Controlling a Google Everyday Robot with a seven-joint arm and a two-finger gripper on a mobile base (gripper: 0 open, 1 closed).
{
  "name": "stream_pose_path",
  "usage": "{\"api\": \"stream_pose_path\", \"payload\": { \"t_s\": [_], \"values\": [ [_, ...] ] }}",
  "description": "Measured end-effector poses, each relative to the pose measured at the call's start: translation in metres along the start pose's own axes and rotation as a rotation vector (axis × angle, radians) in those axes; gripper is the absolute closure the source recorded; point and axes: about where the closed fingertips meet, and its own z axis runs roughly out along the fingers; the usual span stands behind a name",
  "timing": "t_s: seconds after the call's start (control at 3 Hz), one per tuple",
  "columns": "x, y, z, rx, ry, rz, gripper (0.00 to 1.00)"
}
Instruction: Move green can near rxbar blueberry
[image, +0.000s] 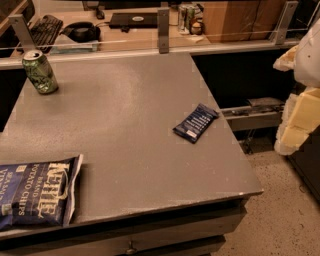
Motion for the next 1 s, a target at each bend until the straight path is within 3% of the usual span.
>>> {"api": "stream_pose_path", "payload": {
  "t_s": [0.33, 0.67, 1.0],
  "values": [
    [0.0, 0.0, 0.0, 0.0, 0.0, 0.0, 0.0],
    [-0.03, -0.011, 0.012, 0.003, -0.073, -0.031, 0.0],
    [-0.094, -0.025, 0.038, -0.016, -0.216, -0.106, 0.0]
  ]
}}
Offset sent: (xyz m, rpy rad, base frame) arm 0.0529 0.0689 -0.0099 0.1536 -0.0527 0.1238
